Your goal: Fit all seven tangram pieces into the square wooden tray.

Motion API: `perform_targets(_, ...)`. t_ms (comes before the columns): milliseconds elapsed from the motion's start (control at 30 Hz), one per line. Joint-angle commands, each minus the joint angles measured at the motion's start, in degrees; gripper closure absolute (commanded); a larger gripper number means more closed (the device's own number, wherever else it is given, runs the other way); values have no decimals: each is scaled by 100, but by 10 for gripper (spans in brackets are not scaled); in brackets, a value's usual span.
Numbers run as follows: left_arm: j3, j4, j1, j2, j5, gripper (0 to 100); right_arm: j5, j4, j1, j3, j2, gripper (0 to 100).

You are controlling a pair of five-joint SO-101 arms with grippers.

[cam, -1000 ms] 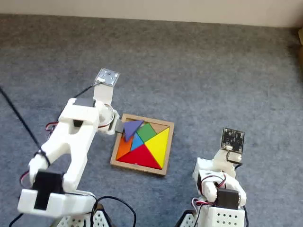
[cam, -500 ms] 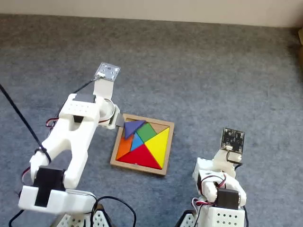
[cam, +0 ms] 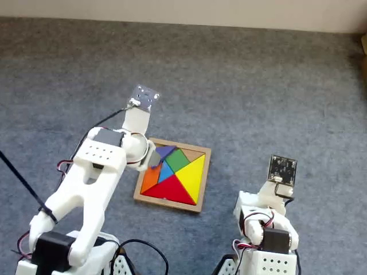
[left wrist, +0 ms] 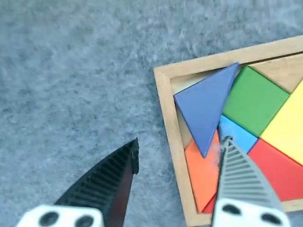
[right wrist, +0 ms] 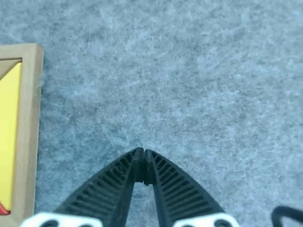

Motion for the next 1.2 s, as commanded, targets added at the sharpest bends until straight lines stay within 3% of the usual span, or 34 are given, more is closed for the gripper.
perform_targets(0,-40,-167,92,215,-237,730,44,13,84,892,-163,982)
perform_targets(467,-910,-220,-470,1279,-229,730,44,13,84,892,-163,982)
perform_targets(900,-233,141,-462,-163,-229,730,44,13,84,892,-163,982)
perform_targets(1167,1305,-958,-462,-1921,-255,768,44,13,84,892,-163,982)
